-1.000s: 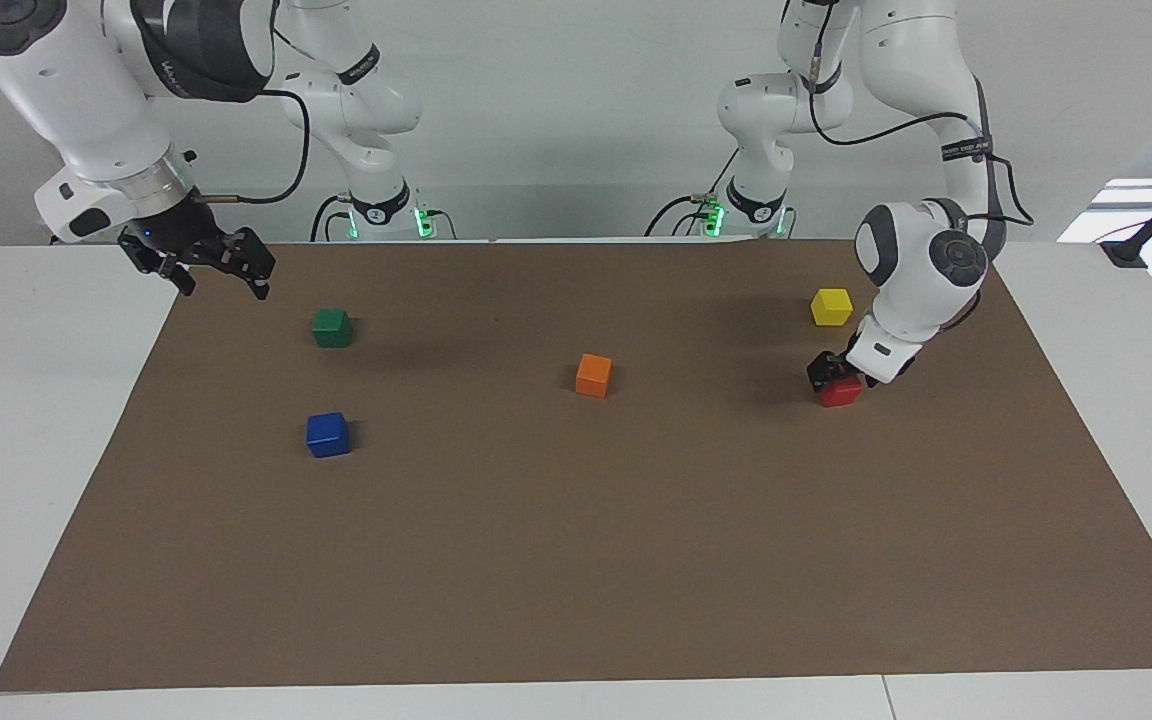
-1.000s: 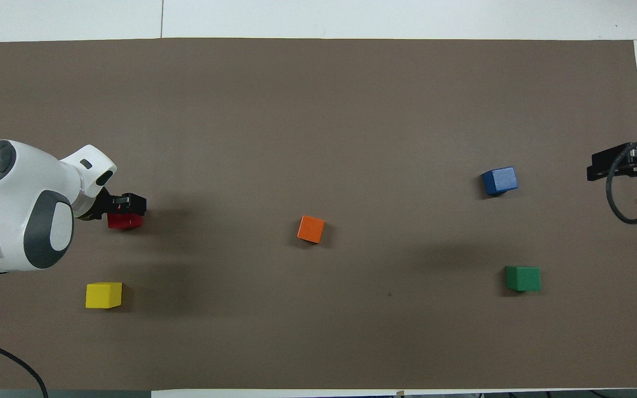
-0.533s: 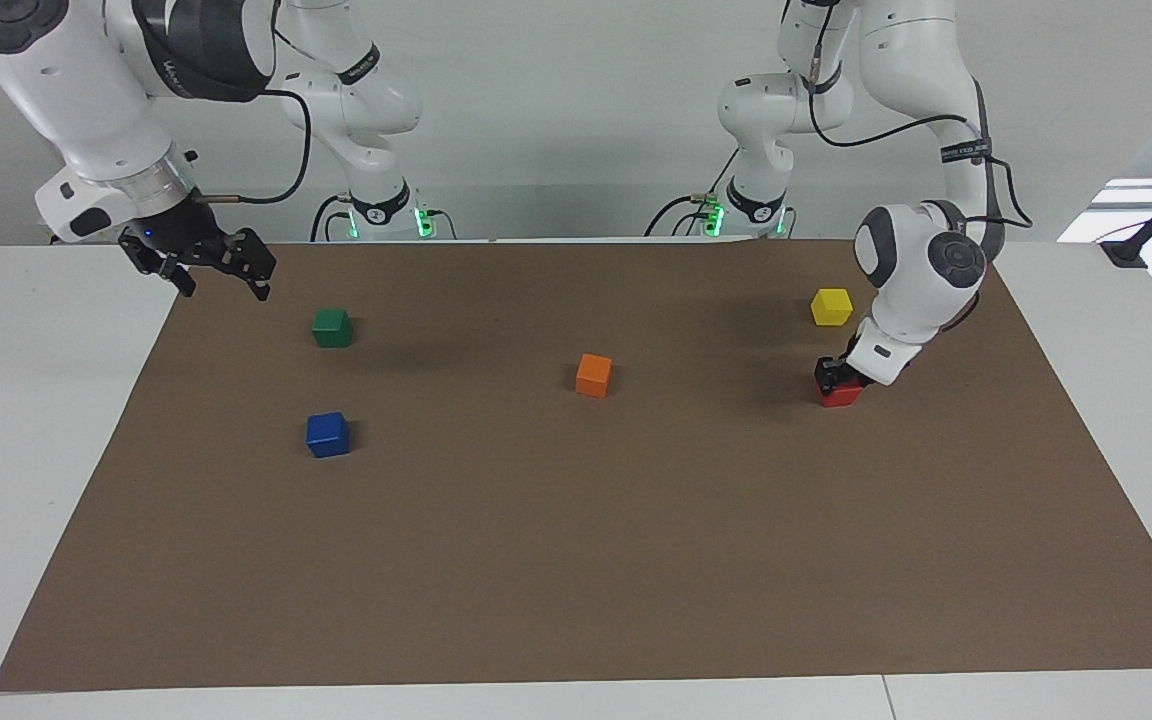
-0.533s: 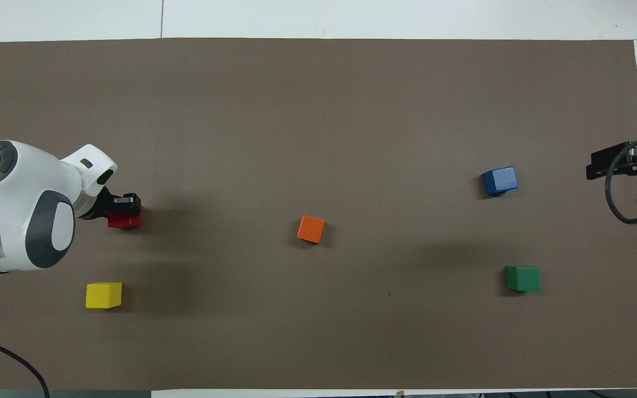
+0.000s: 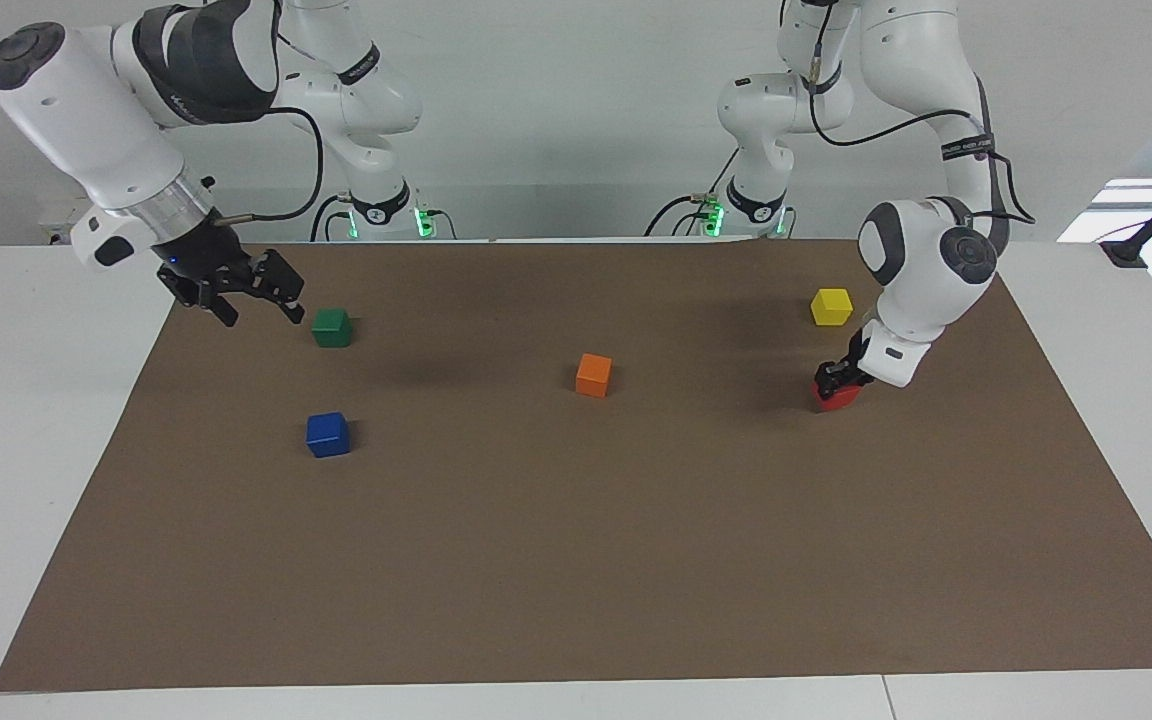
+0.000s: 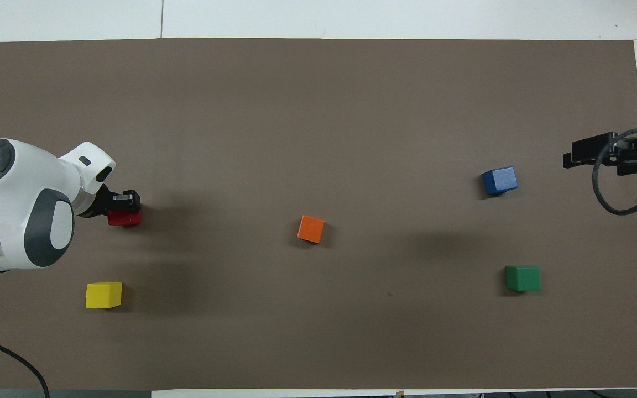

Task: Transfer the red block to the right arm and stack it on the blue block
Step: 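Lift the red cube with the left gripper while the right gripper approaches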

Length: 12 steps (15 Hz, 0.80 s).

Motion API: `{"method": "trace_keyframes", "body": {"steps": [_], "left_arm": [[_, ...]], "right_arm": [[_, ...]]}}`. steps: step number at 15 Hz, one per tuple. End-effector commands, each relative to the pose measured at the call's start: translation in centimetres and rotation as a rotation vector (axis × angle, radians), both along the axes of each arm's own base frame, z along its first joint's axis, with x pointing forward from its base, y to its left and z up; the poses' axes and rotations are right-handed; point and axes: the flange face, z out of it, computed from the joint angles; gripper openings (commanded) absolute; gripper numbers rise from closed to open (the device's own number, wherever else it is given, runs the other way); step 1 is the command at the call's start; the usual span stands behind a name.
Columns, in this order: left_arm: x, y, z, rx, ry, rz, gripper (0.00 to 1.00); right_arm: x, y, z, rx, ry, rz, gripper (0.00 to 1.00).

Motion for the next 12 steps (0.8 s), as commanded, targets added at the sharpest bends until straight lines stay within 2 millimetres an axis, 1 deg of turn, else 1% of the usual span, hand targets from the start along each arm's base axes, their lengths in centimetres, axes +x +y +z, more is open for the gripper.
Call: {"method": "trace_keyframes", "body": {"steps": [1, 2, 4, 5, 6, 7, 8, 9, 10, 12], "left_arm": [[1.4, -2.3, 4.7, -0.012, 0.066, 0.100, 0.00], [1.8, -2.6, 6.4, -0.036, 0.074, 0.141, 0.00], [2.0, -3.6, 9.1, -0.095, 0.109, 0.246, 0.00], [2.0, -4.8, 10.7, -0.089, 0.110, 0.301, 0.00], [2.0, -5.7, 12.7, -0.087, 0.105, 0.380, 0.00], [1.8, -6.0, 14.1, -0.085, 0.129, 0.479, 0.00], [1.7, -6.3, 15.0, -0.101, 0.157, 0.564, 0.00], [1.9, -6.7, 16.1, -0.134, 0.168, 0.622, 0.00], [1.9, -7.0, 16.6, -0.169, 0.184, 0.658, 0.00], [2.2, -6.7, 17.7, -0.270, 0.252, 0.839, 0.00]], "right_arm": [[0.3, -0.7, -2.2, 0.154, -0.033, 0.005, 1.00], [0.1, -1.1, -3.4, 0.247, -0.051, 0.013, 1.00], [-0.5, -1.1, -5.0, 0.414, -0.128, 0.096, 1.00], [-0.8, -1.8, -5.9, 0.501, -0.160, 0.090, 1.00], [-1.3, -1.9, -7.0, 0.599, -0.199, 0.090, 1.00], [-1.9, -1.4, -8.3, 0.683, -0.231, 0.093, 1.00], [-2.8, -1.2, -9.2, 0.753, -0.263, 0.091, 1.00], [-3.6, -0.6, -9.9, 0.833, -0.287, 0.091, 1.00], [-4.3, 0.1, -10.4, 0.893, -0.306, 0.093, 1.00], [-5.1, 0.9, -12.0, 1.017, -0.323, 0.082, 1.00]]}}
